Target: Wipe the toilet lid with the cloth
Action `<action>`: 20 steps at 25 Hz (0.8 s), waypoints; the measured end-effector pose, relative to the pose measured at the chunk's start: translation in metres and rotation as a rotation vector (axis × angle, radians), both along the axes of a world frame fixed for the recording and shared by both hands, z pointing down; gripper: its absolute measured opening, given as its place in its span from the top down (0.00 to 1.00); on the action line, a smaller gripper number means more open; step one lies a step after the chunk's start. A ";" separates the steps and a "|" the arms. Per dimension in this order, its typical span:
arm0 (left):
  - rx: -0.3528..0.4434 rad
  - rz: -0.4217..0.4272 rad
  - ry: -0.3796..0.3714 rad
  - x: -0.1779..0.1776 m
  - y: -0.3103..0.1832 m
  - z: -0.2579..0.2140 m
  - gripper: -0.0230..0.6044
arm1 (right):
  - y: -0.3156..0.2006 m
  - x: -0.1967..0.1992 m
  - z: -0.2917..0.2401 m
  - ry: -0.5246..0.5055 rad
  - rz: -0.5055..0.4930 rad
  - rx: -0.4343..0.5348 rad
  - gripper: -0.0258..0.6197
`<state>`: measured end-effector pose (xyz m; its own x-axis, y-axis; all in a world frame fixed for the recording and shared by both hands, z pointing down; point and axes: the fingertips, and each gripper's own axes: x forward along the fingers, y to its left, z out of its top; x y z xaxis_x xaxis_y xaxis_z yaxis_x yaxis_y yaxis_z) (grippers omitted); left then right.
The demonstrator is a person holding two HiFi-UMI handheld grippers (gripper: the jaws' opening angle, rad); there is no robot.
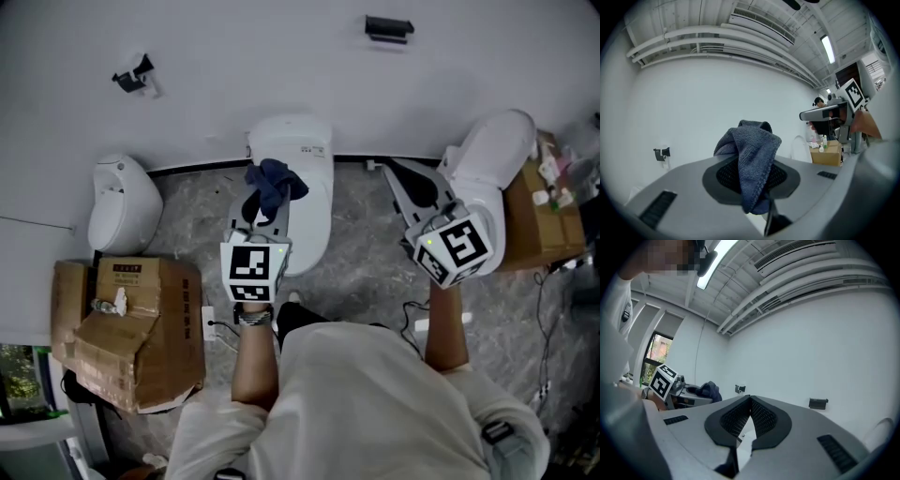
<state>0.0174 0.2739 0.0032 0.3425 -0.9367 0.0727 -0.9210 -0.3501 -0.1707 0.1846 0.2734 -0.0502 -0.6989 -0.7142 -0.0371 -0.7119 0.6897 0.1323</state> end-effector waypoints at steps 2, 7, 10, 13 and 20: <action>0.024 0.022 -0.008 0.009 0.008 -0.014 0.83 | 0.004 0.002 -0.003 0.019 0.005 0.009 0.92; 0.078 0.064 -0.043 0.019 0.021 -0.040 0.83 | 0.005 -0.005 -0.005 0.046 0.021 0.013 0.92; 0.086 0.073 -0.042 0.019 0.021 -0.040 0.83 | 0.007 -0.010 -0.002 0.046 0.019 0.004 0.92; 0.065 0.074 -0.048 0.018 0.019 -0.035 0.83 | 0.006 -0.011 -0.001 0.050 0.022 -0.002 0.92; 0.041 0.085 -0.042 0.023 0.022 -0.025 0.83 | 0.010 -0.009 0.007 0.059 0.034 -0.019 0.92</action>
